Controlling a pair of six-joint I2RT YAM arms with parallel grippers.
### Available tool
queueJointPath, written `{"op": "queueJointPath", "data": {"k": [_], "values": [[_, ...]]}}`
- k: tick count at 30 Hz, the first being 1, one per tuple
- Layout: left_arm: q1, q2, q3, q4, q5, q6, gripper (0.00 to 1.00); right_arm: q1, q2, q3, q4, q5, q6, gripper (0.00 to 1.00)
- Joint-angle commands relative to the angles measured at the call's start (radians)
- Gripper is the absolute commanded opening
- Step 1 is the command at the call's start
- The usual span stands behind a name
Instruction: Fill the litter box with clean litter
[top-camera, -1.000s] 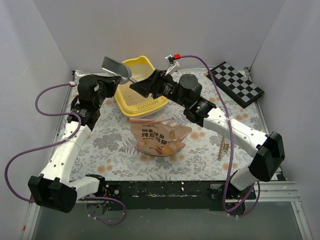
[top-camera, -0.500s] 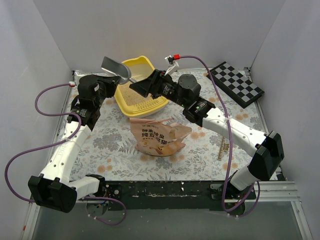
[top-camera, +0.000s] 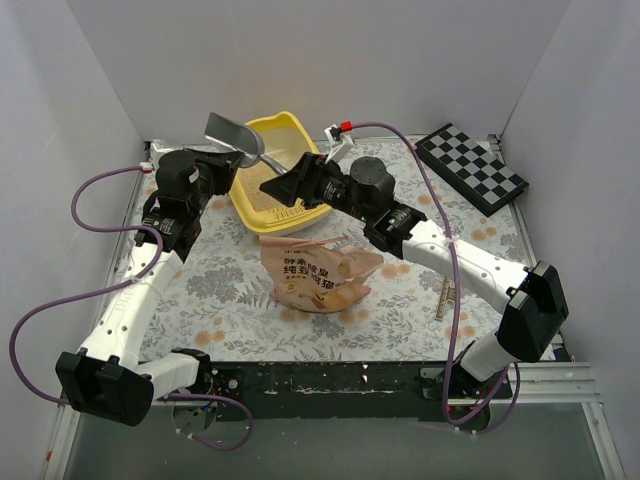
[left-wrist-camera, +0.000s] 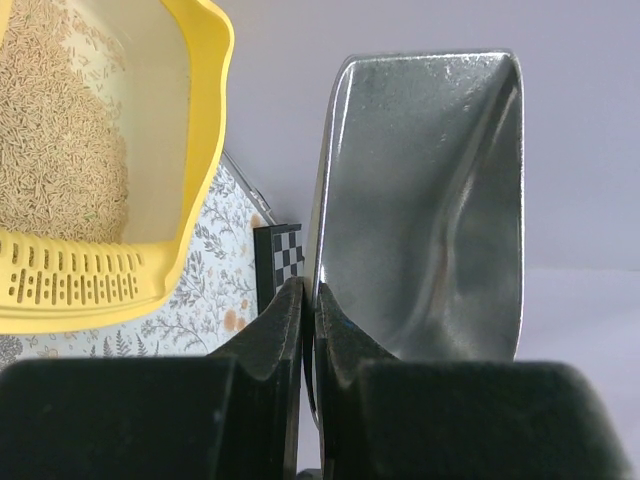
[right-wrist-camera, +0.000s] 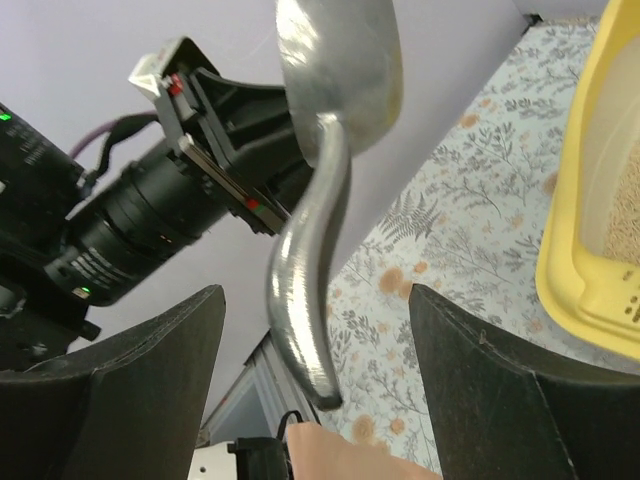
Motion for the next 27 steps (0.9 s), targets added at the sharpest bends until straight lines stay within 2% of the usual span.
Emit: {"op": "queueJointPath", "data": {"k": [1,27], "values": [[-0.006,-0.034,0.035,0.034,0.007,-0.009,0.0,0.007,-0.042,-0.028,0.018,0.023,-0.03,0.83],[-0.004,-0.011,0.023,0.039,0.02,-0.009,0.0,0.023,-0.01,0.091,0.022,0.006,-0.081,0.81]]}}
